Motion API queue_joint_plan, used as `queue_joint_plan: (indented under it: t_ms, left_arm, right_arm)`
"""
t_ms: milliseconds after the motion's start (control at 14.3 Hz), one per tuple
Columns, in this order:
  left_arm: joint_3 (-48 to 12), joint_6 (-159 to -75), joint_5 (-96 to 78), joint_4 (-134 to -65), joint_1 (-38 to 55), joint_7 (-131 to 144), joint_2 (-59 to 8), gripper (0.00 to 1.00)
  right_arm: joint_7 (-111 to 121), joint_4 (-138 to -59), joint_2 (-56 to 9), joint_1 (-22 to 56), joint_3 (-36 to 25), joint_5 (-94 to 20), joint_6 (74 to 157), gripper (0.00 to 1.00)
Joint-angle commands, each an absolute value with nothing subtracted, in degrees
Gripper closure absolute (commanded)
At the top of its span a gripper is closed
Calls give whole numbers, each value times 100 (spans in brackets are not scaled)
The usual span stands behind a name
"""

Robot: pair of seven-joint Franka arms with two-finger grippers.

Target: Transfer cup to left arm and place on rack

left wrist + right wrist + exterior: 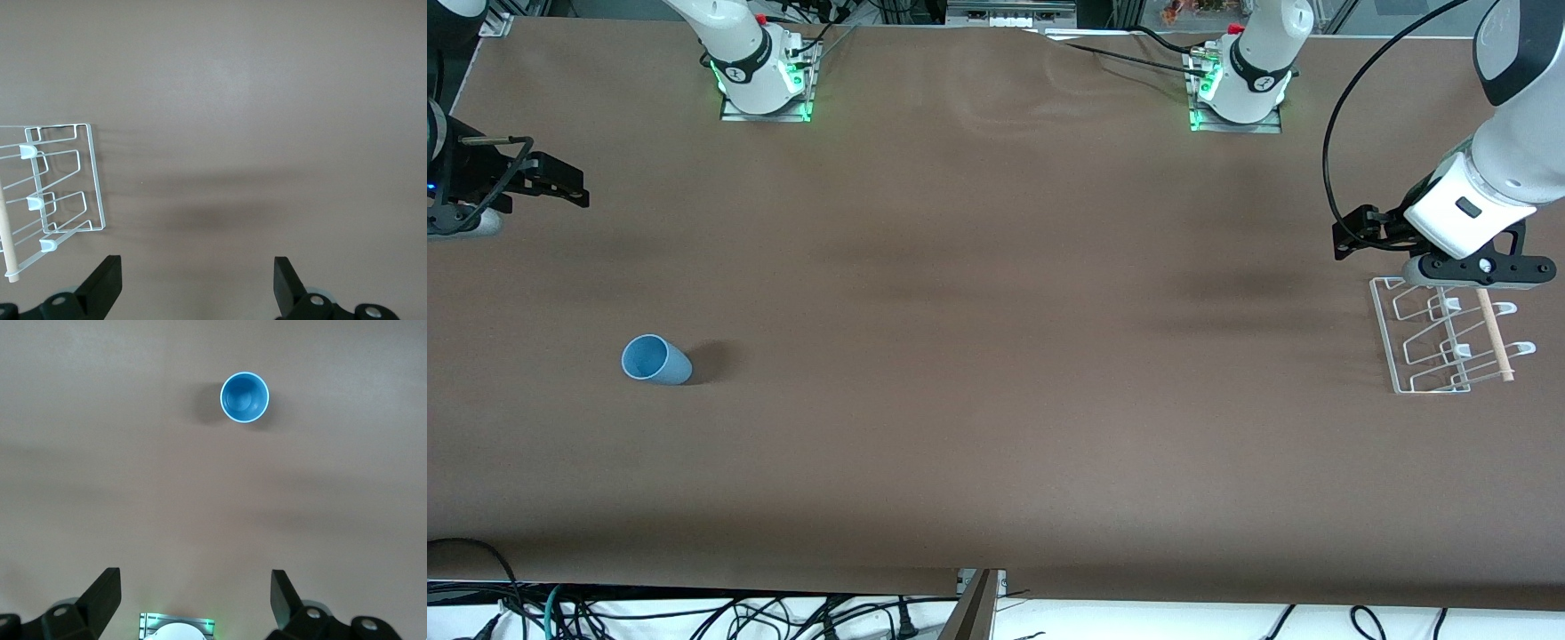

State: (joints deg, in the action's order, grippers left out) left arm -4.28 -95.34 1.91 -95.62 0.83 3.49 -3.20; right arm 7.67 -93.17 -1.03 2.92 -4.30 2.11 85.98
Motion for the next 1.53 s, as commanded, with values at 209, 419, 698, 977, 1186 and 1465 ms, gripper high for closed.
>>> queue_joint_plan:
  t_ms: [209, 419, 698, 977, 1186, 1465]
  left_arm:
    - [-431, -9483, 88, -9431, 62, 360, -387, 0]
    - [-431, -9483, 88, -9431, 62, 360, -387, 0]
    - [-431, -9483, 88, -9431, 62, 352, -387, 0]
    - [-431, -9483, 88, -9431, 62, 352, -387, 0]
    - [-431, -9483, 88, -9431, 62, 352, -387, 0]
    - [-431, -9475, 88, -9431, 62, 360, -387, 0]
  right_arm:
    - [773, -9229, -141, 220, -422, 202, 8921, 1]
    - [765, -9229, -141, 193, -501, 9, 8938, 1]
    - [800, -9167, -149, 246, -457, 26, 8956, 1]
    - [783, -9193, -412, 202, -501, 18, 8747, 1]
    - [843, -9167, -694, 133, -544, 79, 8525, 1]
    - [1343, -9176, -1517, -351, -642, 323, 8805, 1]
